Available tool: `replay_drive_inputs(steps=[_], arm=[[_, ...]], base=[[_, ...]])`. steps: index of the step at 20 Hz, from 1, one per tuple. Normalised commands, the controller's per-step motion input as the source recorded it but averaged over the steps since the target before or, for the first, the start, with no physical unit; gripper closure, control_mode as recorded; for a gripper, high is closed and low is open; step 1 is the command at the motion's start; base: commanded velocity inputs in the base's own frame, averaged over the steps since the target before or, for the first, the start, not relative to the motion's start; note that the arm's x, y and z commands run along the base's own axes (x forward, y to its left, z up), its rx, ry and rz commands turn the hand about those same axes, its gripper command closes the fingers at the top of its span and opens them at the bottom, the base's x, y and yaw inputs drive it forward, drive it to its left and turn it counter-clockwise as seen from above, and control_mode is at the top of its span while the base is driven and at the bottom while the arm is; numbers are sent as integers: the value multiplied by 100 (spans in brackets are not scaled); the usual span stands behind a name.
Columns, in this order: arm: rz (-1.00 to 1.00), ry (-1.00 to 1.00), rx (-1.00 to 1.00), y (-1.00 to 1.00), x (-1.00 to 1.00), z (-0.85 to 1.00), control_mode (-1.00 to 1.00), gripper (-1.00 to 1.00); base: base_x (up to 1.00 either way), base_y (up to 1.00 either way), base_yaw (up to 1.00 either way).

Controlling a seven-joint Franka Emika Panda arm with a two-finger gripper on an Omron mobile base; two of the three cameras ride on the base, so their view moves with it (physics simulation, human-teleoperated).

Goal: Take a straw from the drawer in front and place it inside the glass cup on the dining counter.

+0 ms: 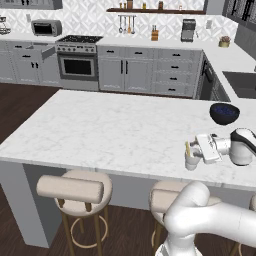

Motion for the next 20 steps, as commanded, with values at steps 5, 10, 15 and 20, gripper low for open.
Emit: replay_drive_inputs(steps=[5,10,15,20], arm=[[0,-1,0,0,0,3,-100,-100],[0,-3,0,0,-3,42,-100,-100],[0,-2,0,0,-11,55,-100,-100],[0,0,0,6,-28,26,-100,-100]], base=[[0,0,0],[0,0,0],[0,0,0],[0,0,0]])
